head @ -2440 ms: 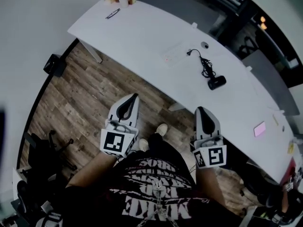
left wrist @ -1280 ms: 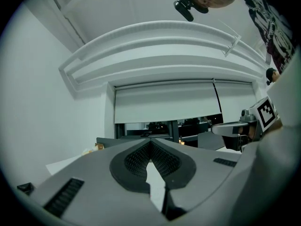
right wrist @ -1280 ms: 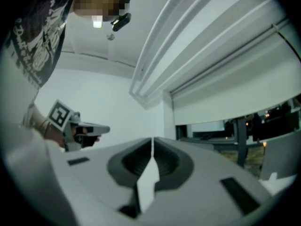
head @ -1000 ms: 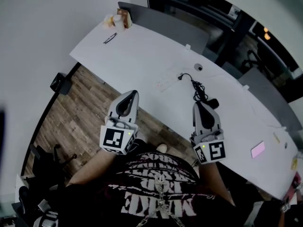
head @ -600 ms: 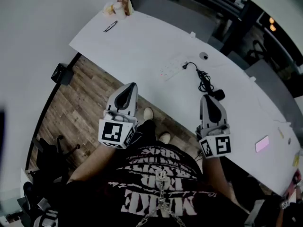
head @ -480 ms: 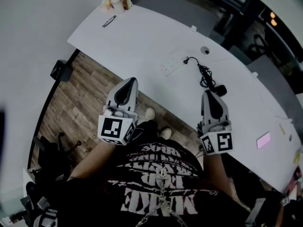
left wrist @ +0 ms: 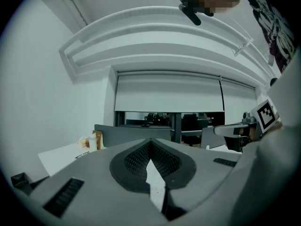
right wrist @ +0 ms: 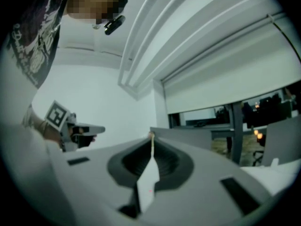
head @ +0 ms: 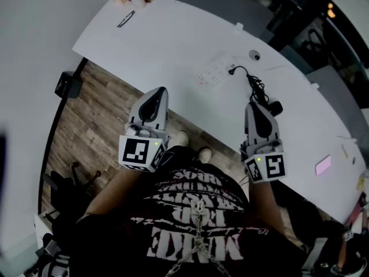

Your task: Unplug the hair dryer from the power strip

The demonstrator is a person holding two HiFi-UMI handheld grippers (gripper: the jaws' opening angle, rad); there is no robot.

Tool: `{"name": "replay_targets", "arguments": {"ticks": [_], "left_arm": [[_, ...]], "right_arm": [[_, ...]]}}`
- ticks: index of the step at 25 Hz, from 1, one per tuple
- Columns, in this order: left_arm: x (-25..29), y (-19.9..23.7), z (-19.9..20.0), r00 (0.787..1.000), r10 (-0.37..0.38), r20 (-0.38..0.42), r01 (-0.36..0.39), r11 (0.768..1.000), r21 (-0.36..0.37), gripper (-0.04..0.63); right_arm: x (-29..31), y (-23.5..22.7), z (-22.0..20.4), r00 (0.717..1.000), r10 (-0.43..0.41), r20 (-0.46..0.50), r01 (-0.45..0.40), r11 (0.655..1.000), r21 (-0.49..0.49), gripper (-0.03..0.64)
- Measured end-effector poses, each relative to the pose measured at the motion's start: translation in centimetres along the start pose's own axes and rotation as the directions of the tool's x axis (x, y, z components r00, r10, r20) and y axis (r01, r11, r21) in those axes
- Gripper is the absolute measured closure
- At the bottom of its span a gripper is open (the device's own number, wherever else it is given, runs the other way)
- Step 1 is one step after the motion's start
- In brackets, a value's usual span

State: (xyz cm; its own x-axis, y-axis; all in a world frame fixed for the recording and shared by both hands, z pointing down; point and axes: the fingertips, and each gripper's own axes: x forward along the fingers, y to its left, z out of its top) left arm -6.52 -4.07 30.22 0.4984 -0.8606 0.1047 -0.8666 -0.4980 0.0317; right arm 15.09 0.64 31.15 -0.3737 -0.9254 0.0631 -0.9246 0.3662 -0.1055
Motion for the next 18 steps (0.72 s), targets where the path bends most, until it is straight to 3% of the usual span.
{"name": "replay_targets", "arguments": {"ticks": [13,18], "left_arm": [[4.8,7.0,2.5,0.986,-0.124,0.109,0.127,0.992,-0.022,0.569],[4.1,8.0,1.2,0.984,-0.145,0.108,0.155,0.983,-0.096,0.571]], "right_arm": [[5.1,3.8,3.2,0.994,-0.106,0.005,0.106,0.991,-0.078,0.581],[5.0,5.1,3.9,0.992,-0.125,-0.028,0.121,0.986,-0.113,0.581]]}}
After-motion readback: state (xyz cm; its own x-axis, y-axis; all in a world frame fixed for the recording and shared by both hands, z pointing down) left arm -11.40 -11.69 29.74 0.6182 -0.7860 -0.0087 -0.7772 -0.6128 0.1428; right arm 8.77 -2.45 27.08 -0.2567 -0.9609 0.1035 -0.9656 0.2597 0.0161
